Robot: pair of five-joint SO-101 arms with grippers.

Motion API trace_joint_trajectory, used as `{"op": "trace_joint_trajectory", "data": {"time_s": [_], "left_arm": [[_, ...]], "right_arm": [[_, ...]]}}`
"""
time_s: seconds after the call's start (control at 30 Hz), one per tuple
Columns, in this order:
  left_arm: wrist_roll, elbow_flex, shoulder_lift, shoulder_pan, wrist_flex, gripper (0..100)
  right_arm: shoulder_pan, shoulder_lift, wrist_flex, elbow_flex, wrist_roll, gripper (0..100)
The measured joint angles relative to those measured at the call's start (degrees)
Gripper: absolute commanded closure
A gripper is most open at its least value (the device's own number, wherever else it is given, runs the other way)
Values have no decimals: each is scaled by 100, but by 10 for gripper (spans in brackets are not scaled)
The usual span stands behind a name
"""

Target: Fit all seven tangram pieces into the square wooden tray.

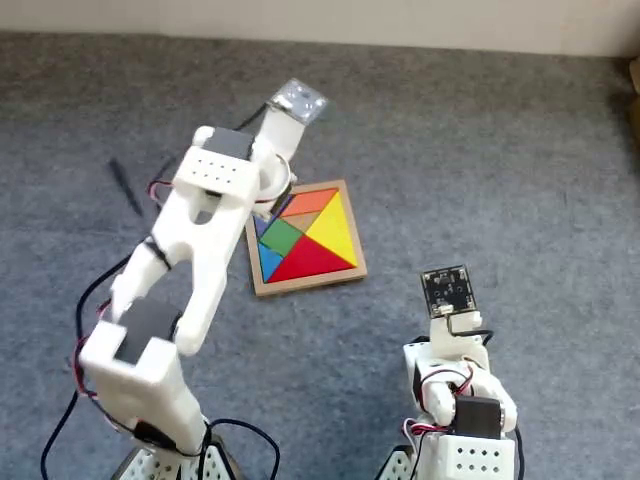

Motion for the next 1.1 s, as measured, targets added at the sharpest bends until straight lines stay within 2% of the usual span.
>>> {"op": "trace_joint_trajectory", "data": {"time_s": [0.17,0.5,0.7,0.83,1.1], "left_arm": [[0,914,-1275,-18,18,995],[18,4079,-4378,-18,-1345,995],[18,5266,-5688,-88,-1468,993],[18,5908,-6286,-369,-1468,993],[18,7138,-7323,-369,-1468,993]], "right_arm": [[0,0,0,0,0,992],[0,0,0,0,0,992],[0,0,0,0,0,992],[0,0,0,0,0,992],[0,0,0,0,0,992]]}}
